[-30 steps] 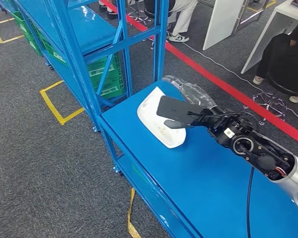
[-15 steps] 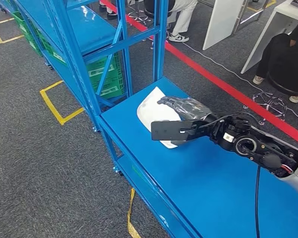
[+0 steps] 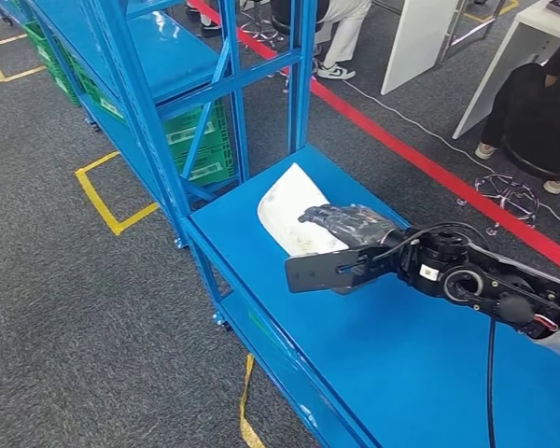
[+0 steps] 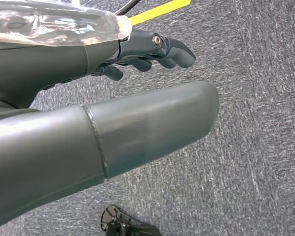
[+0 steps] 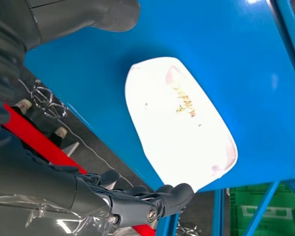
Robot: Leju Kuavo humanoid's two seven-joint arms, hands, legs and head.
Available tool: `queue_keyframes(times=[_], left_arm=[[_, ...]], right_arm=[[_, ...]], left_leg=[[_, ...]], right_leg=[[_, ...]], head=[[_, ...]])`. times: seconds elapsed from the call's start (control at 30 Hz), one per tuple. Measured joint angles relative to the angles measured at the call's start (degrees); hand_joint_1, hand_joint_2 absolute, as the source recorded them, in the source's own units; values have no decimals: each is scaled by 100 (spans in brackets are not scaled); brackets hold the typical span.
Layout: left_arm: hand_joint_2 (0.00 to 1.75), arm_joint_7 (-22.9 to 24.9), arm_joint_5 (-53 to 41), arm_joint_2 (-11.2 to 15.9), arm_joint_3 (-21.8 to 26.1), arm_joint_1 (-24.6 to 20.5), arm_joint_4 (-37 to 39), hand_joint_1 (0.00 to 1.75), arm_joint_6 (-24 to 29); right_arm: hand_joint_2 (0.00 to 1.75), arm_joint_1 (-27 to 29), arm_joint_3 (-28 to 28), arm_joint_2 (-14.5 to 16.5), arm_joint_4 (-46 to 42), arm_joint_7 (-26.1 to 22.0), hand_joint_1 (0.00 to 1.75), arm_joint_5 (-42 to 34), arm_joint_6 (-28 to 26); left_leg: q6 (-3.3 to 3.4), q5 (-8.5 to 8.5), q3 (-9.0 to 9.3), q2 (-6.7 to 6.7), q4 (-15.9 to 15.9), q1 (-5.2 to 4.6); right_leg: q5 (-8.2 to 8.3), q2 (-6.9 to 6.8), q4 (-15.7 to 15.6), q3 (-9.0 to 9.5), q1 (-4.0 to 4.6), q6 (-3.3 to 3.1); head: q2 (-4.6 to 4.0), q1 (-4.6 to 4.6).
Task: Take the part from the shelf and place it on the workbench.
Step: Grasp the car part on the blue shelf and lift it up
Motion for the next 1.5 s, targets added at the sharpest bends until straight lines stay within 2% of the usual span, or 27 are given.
queue_keyframes(times=[0.17, 0.43, 0.6, 0.9, 1.17, 1.5], left_arm=[[0, -1, 0, 5, 0, 2, 0, 0, 0], [0, -6, -34, 5, 65, 0, 0, 0, -45], [0, -15, -84, 5, 101, -7, 0, 0, -18], [0, -154, -76, 2, 186, -7, 0, 0, 42], [0, -325, -65, -29, 285, -6, 0, 0, 102], [0, -358, -248, -99, 324, -11, 0, 0, 223]], right_arm=[[175, -37, 75, -37, -1, 24, 0, -15, 109], [175, -357, 405, -103, -57, 298, 0, -158, 909], [175, -551, 682, -153, -100, 413, 0, -398, 1189], [175, -780, 1193, -170, -89, 285, 0, -332, 1311], [175, -766, 1559, -170, 39, -54, 0, 245, 1300], [175, -457, 1841, -152, 385, -517, 0, 2267, 1340]], left_leg=[[0, 0, 0, 0, 0, 0], [0, 0, 1, 0, 0, 0], [0, 0, 1, 1, 0, 0], [0, 0, 1, 1, 0, 0], [0, 0, 0, 0, -1, 0], [0, 0, 0, -3, -1, 0]], right_leg=[[0, 0, 0, -1, 0, 0], [0, 1, 0, -1, 1, 0], [0, 1, 0, -1, 0, 0], [0, 0, 0, 0, 1, 0], [0, -1, 0, 1, 0, 0], [-1, -3, 0, 3, 1, 1]], head=[[-1, 1], [-1, 0], [-1, 0], [0, 1], [0, 0], [0, 1]])
